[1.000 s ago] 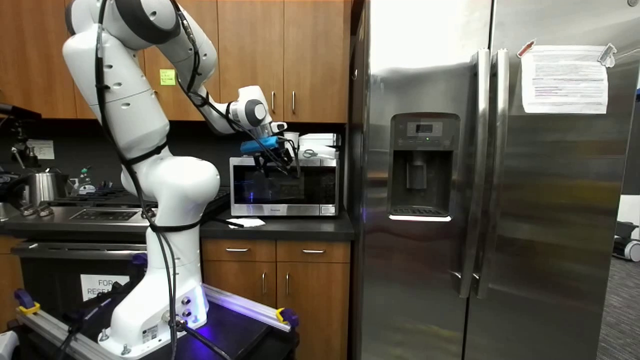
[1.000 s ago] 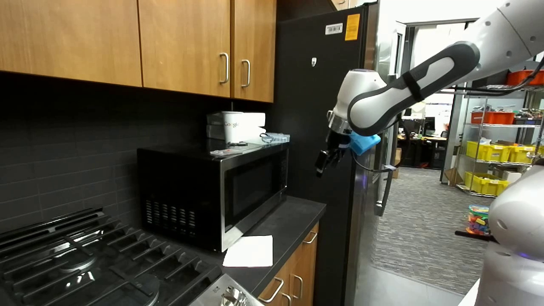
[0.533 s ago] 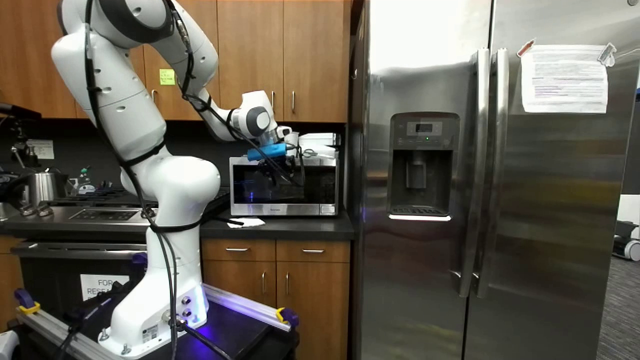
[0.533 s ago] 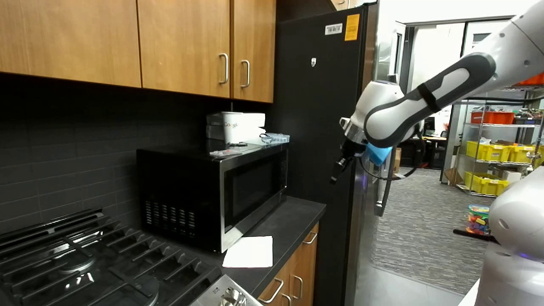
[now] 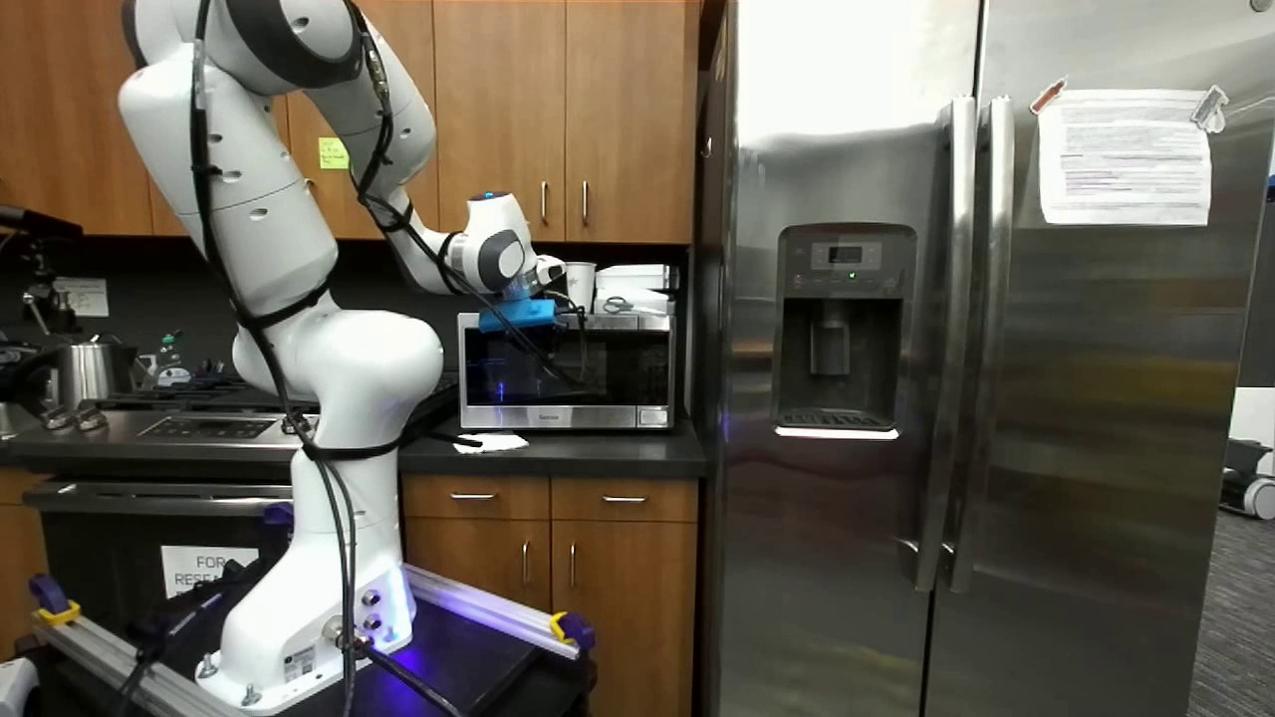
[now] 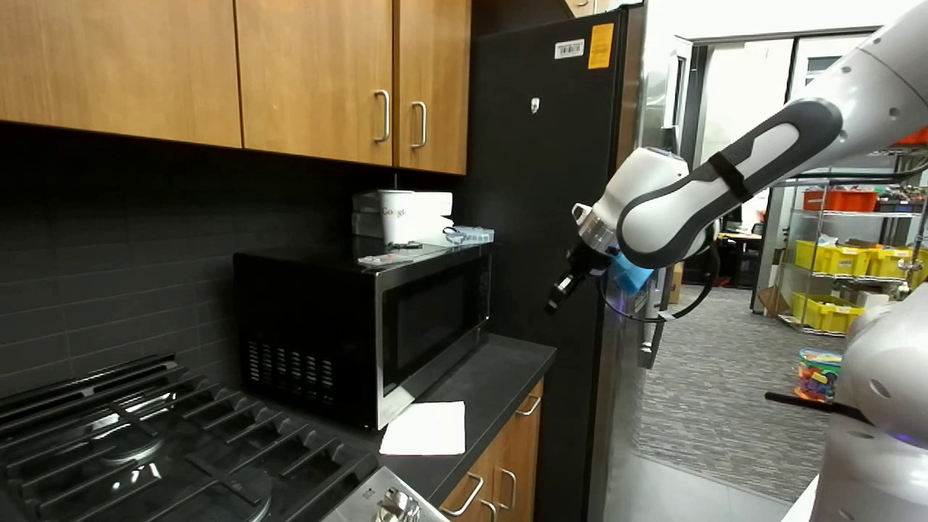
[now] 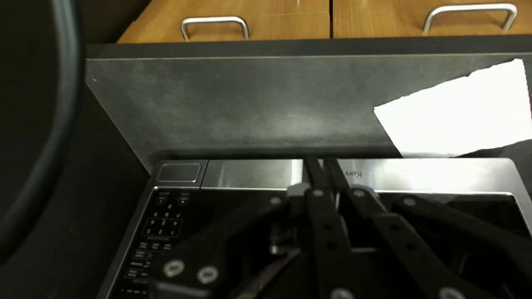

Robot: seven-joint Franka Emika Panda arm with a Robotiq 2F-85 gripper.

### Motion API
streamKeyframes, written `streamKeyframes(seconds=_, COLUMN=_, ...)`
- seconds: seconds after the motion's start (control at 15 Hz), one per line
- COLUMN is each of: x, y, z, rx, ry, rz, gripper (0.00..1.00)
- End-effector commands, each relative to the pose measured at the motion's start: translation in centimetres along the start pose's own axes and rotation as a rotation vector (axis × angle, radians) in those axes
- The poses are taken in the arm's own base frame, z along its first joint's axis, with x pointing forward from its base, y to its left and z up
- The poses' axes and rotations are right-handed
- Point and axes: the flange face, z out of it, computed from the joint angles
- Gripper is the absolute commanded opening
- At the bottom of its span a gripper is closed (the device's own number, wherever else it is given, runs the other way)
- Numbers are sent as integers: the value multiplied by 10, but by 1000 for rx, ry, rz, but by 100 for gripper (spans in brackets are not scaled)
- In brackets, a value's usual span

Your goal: Press a button on the right side of the microwave

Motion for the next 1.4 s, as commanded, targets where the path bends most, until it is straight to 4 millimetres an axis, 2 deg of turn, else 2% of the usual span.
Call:
streamKeyframes(seconds=0.0, x=12, y=-22, z=14, rx=23, ry=91, rz=72, gripper=0)
streamKeyframes(seconds=0.47, x=14, y=-72, z=54, rx=51, ry=179, rz=192, gripper=0)
streamKeyframes(seconds=0.6, x=9, y=-79, z=67, rx=49, ry=179, rz=209, gripper=0)
streamKeyframes(seconds=0.8, x=4, y=-71, z=77, rx=1, ry=124, rz=247, gripper=0)
streamKeyframes(seconds=1.13, x=8, y=-52, z=73, rx=-110, ry=55, rz=313, gripper=0)
streamKeyframes(seconds=1.2, x=-10, y=-53, z=71, rx=-133, ry=52, rz=334, gripper=0)
streamKeyframes(seconds=1.33, x=4, y=-47, z=74, rx=-145, ry=39, rz=383, gripper=0)
